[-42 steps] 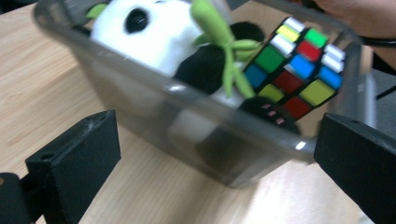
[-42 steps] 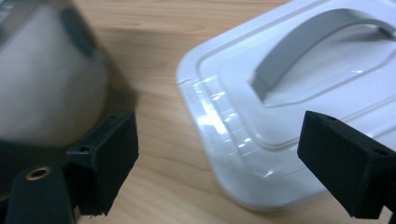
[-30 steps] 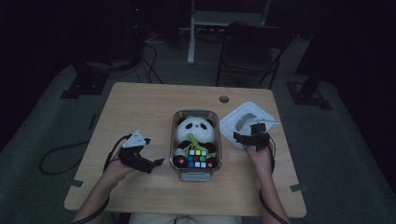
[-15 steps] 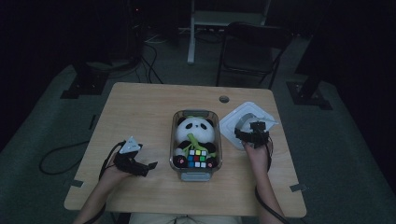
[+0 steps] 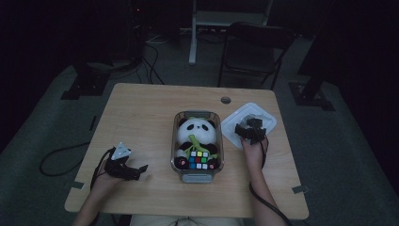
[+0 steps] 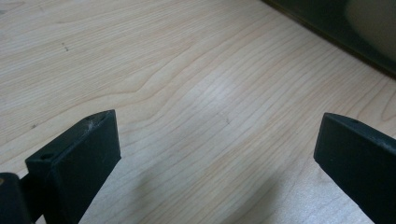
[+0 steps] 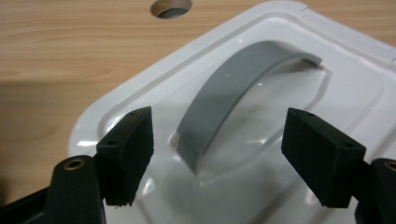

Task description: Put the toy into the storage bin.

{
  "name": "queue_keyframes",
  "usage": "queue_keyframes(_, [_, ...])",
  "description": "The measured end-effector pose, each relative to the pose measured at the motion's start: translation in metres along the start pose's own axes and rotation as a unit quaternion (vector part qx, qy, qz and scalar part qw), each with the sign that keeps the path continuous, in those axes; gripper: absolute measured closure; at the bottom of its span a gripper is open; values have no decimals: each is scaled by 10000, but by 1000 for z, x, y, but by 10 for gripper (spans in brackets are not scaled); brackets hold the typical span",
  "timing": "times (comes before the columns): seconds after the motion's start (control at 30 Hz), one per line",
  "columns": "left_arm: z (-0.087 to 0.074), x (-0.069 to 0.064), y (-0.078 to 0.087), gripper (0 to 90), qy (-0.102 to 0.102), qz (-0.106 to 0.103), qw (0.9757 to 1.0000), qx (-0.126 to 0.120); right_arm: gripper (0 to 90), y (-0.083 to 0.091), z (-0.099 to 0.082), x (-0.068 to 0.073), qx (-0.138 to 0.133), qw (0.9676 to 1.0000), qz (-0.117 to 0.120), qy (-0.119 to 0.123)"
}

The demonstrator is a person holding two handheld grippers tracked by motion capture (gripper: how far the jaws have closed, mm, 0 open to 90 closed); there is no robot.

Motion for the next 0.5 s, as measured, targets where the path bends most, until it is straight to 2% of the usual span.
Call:
queue_keyframes(0.1, [0, 0, 0, 12, -14, 21, 10000, 17, 255, -9, 3, 1, 115, 9998, -127, -80])
queue_keyframes(0.13, [-1, 0, -1, 12, -13, 24, 10000, 25, 320, -11, 3, 1, 155, 9996, -202, -92])
queue_keyframes(0.27, [-2, -1, -3, 12, -43, 22, 10000, 78, 376, -21, 1, 2, 314, 9986, -372, -189])
queue_keyframes(0.33, [-3, -1, -3, 12, -45, 24, 10000, 83, 382, -23, 0, 2, 335, 9984, -414, -183])
queue_keyframes(0.5, [-3, -1, -3, 12, -22, 30, 10000, 85, 456, -25, 0, 5, 298, 9989, -332, -147])
Point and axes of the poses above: each handheld gripper's, and its own axes: y roughly backward along the jaws, z roughly out of its top, x roughly to its left, the point moved 7 cm from there along -y, roughly forward along the jaws, and after that the axes turned 6 degrees about y, right-handed, at the moved point
